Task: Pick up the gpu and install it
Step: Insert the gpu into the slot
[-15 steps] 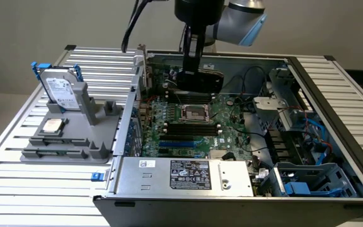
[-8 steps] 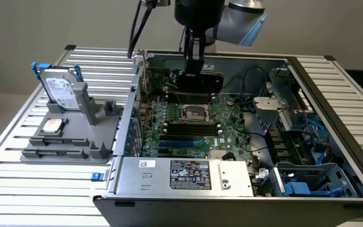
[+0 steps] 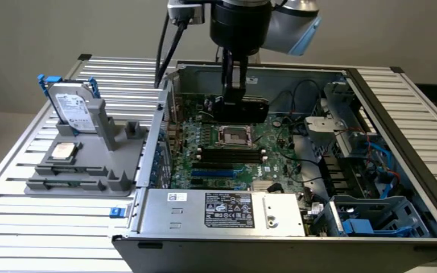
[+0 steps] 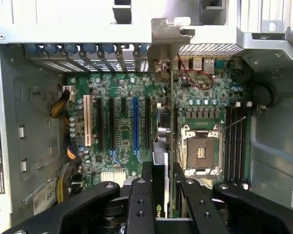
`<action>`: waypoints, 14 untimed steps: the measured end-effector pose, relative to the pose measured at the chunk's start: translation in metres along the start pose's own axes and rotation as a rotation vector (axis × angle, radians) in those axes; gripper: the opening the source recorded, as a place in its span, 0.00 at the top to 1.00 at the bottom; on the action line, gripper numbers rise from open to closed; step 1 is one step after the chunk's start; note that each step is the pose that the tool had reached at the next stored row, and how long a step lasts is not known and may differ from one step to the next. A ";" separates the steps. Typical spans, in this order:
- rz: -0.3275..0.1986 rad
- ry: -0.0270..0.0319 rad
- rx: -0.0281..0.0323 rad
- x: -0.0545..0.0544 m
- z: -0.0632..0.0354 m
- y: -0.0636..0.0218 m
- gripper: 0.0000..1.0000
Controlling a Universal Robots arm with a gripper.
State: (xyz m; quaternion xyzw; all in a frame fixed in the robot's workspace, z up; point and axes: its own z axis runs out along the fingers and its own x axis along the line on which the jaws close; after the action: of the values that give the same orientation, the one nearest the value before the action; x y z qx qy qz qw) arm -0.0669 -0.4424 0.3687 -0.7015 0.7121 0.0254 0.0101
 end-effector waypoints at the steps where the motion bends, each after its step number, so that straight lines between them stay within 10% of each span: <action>1: 0.000 -0.0015 0.0000 0.003 0.0016 -0.0001 0.74; 9: -0.010 -0.0245 -0.0009 0.017 0.0141 0.0007 0.74; 14: -0.011 -0.0283 -0.0009 0.024 0.0227 0.0008 0.74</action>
State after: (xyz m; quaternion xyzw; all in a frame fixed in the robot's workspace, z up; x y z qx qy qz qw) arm -0.0686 -0.4656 0.3448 -0.7051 0.7079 0.0356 0.0200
